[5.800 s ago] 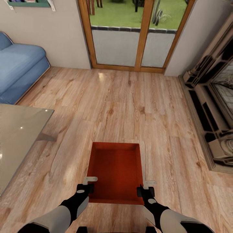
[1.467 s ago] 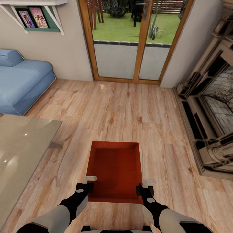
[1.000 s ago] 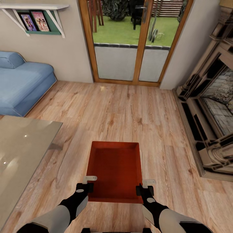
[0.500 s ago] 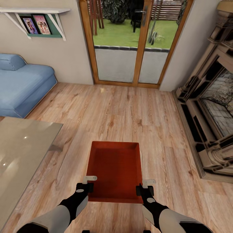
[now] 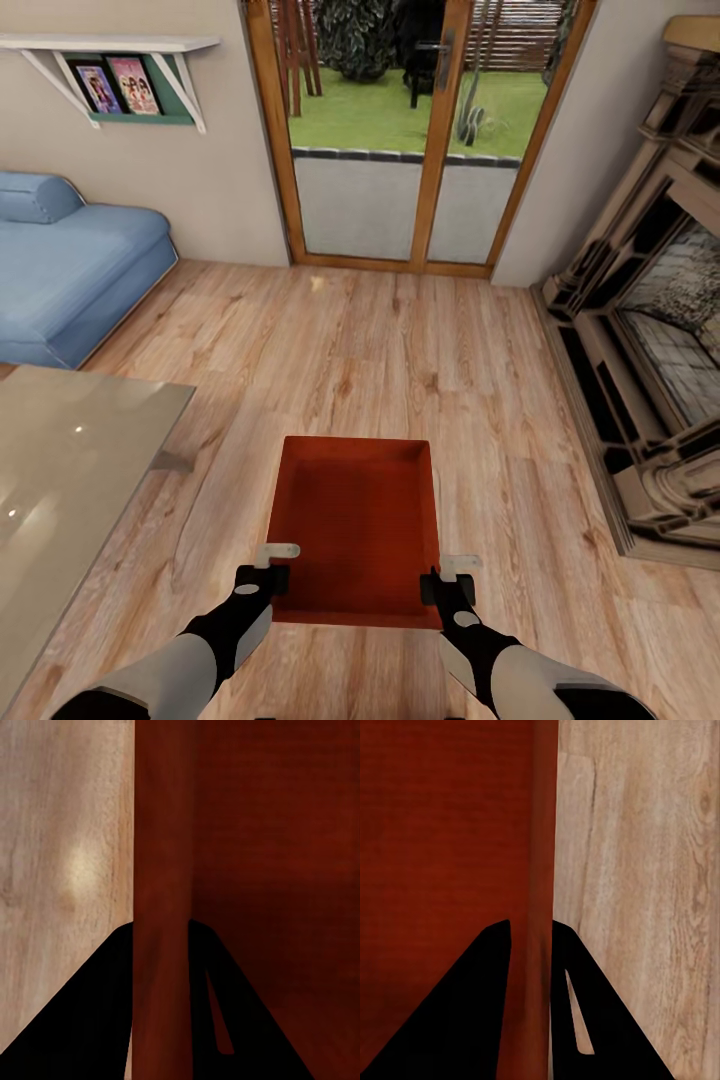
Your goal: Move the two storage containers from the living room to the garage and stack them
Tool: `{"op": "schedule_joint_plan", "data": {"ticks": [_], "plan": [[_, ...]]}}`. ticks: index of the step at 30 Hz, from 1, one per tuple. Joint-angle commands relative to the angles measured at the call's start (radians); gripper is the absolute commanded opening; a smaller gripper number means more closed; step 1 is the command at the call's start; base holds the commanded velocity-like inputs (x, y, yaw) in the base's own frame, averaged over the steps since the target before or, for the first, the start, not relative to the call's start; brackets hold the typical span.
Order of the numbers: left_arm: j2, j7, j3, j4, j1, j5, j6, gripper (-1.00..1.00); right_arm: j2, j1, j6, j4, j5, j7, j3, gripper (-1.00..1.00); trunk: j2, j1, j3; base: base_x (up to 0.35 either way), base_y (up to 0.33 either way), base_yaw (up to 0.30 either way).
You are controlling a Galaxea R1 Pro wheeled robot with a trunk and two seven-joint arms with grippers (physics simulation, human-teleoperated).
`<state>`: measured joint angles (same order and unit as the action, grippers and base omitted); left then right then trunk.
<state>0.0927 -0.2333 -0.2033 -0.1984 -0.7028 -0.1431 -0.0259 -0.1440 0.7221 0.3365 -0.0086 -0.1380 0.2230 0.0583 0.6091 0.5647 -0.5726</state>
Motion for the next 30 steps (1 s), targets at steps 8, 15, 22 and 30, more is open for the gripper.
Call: {"op": "schedule_joint_plan", "data": {"ticks": [8, 15, 22, 30], "plan": [[0.0, -0.014, 0.047, 0.005, -0.001, -0.082, -0.003, -1.0, 0.0, 0.0, 0.008, -0.004, -0.009, 0.075, 0.028, -1.0, 0.001, 0.0, 0.007, 0.0, 0.0, 0.0], [0.001, -0.014, 0.047, 0.005, -0.001, -0.082, -0.003, -1.0, -0.001, 0.0, 0.009, -0.004, -0.009, 0.075, 0.028, -1.0, 0.001, 0.0, 0.014, 0.0, 0.0, 0.0], [0.001, -0.014, 0.047, 0.005, -0.001, -0.082, -0.003, -1.0, -0.002, 0.0, 0.009, -0.004, -0.009, 0.074, 0.028, -1.0, 0.001, 0.0, 0.02, 0.0, 0.0, 0.0], [0.001, -0.014, 0.047, 0.005, -0.001, -0.082, -0.003, -1.0, -0.002, 0.0, 0.009, -0.004, -0.009, 0.074, 0.028, -1.0, 0.001, 0.0, 0.03, 0.0, 0.0, 0.0]]}}
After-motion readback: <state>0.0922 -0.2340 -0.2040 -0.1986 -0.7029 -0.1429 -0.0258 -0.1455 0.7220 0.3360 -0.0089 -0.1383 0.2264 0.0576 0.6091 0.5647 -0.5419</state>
